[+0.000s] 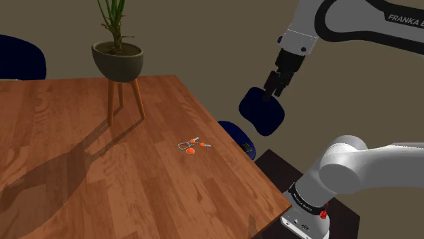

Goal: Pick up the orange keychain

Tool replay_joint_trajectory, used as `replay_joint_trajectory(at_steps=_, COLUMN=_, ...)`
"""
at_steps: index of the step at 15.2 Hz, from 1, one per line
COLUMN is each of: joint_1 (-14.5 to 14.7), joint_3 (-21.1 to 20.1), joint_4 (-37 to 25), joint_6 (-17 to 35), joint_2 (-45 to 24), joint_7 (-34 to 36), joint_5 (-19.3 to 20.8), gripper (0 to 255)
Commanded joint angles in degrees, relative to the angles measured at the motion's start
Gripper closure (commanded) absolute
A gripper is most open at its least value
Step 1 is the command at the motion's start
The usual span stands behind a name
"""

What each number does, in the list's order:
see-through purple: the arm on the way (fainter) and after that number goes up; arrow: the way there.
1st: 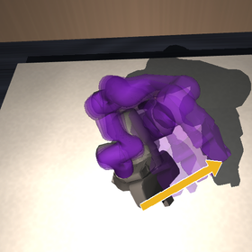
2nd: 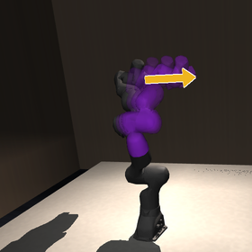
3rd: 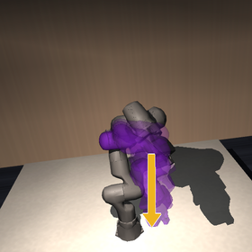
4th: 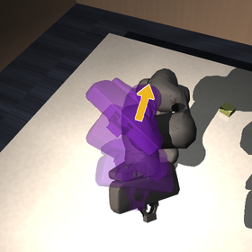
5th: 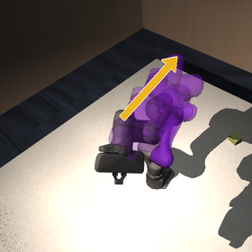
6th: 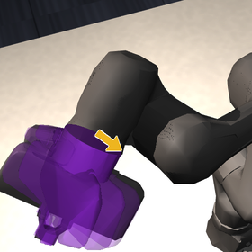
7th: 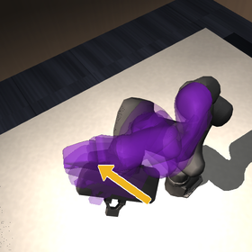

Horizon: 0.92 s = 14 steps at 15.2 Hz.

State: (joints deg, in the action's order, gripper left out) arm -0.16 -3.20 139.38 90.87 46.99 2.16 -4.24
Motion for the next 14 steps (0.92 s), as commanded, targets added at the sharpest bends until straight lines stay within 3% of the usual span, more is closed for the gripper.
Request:
replay_joint_trajectory(at_steps=1, joint_1=0.00, joint_3=0.00, joint_4=0.00, joint_6=0.00, joint_2=0.00, joint_7=0.00, joint_5=0.00, gripper=0)
replay_joint_trajectory(at_steps=7, joint_1=0.77, joint_3=-8.26, joint_4=4.73, joint_6=8.63, joint_2=-2.89, joint_7=11.67, joint_5=-5.46, gripper=0)
replay_joint_trajectory(at_steps=14, joint_1=0.76, joint_3=-18.38, joint_4=5.83, joint_6=20.07, joint_2=-11.77, joint_7=25.23, joint_5=-10.09, gripper=0)
